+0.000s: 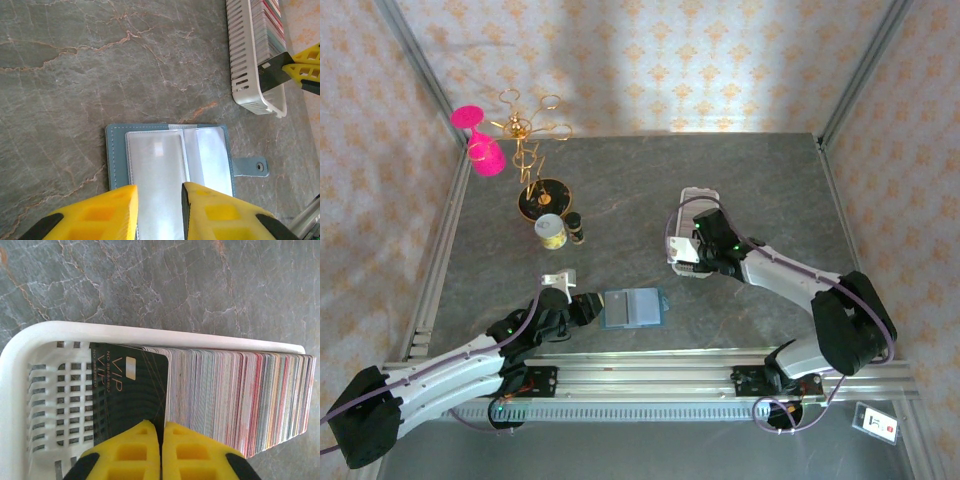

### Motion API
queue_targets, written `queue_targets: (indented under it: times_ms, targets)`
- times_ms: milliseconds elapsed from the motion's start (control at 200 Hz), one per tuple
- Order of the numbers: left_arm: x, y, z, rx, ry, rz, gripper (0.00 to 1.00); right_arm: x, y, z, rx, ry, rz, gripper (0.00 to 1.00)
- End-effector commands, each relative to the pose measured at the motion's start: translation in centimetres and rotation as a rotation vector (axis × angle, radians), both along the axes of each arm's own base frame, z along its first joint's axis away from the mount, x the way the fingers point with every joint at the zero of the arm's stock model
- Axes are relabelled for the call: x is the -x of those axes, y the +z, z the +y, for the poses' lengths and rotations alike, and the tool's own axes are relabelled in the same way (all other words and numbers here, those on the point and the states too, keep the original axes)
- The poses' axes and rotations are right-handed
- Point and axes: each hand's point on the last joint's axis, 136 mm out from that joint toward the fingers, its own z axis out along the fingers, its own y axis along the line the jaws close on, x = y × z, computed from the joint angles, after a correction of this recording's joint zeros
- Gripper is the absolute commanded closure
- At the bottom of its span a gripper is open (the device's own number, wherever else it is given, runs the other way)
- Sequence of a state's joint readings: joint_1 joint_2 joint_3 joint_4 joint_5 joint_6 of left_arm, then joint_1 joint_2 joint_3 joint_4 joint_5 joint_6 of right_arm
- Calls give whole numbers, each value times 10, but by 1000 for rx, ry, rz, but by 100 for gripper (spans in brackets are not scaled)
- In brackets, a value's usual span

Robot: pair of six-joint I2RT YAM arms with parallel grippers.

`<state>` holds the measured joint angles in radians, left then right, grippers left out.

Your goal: Put the credit cards into the card holder

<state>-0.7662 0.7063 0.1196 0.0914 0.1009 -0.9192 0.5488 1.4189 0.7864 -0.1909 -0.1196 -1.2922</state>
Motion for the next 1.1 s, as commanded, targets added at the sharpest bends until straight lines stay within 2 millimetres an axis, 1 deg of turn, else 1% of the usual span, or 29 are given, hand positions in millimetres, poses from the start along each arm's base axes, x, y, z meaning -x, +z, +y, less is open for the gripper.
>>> queue_targets:
  times_ms: [0, 210, 305, 385, 460, 511, 576, 611, 621, 676, 751, 851, 876, 926, 951, 1021, 1061, 1096]
  targets:
    - [2, -2, -2, 16, -3, 8, 71, -11, 18, -5, -2, -38, -76, 97]
    - [1, 0, -2, 22, 0, 7, 71, -9, 31, -5, -21, -40, -94, 100]
    - [1, 0, -1, 17, 6, 7, 71, -2, 37, -6, -27, -33, -83, 100]
    - [0, 0, 0, 12, 15, 5, 70, 11, 40, -3, -38, -15, -53, 100]
    - [-1, 2, 0, 13, 18, 1, 70, 19, 45, -1, -74, -40, -31, 100]
    - [-1, 3, 0, 11, 16, 1, 70, 29, 49, 2, -96, -36, 2, 100]
    - [-1, 6, -2, 7, 3, -1, 67, 43, 56, 9, -138, -29, 35, 100]
    - [-1, 7, -3, 5, -1, 1, 65, 51, 56, 13, -160, -28, 64, 100]
    - [-1, 7, -3, 3, -2, 3, 64, 53, 63, 14, -177, -23, 53, 100]
    - [0, 6, -2, -16, -9, 12, 57, 60, 76, 20, -245, -35, 45, 100]
    - [1, 5, -2, -44, -22, 21, 51, 68, 94, 27, -353, -55, 46, 100]
    - [2, 4, -4, -64, -40, 40, 45, 78, 126, 37, -553, -106, 57, 100]
    - [2, 4, -4, -68, -42, 44, 44, 79, 134, 38, -617, -135, 65, 100]
    - [2, 4, -5, -71, -44, 49, 42, 75, 156, 39, -800, -249, 82, 100]
    - [2, 4, -5, -71, -43, 49, 40, 73, 166, 40, -874, -280, 85, 100]
    - [2, 2, -4, -76, -39, 49, 37, 73, 191, 41, -1134, -415, 173, 100]
    - [1, 1, -4, -79, -35, 50, 36, 73, 199, 40, -1258, -492, 239, 100]
    - [1, 1, -3, -82, -32, 52, 36, 74, 202, 41, -1353, -554, 320, 100]
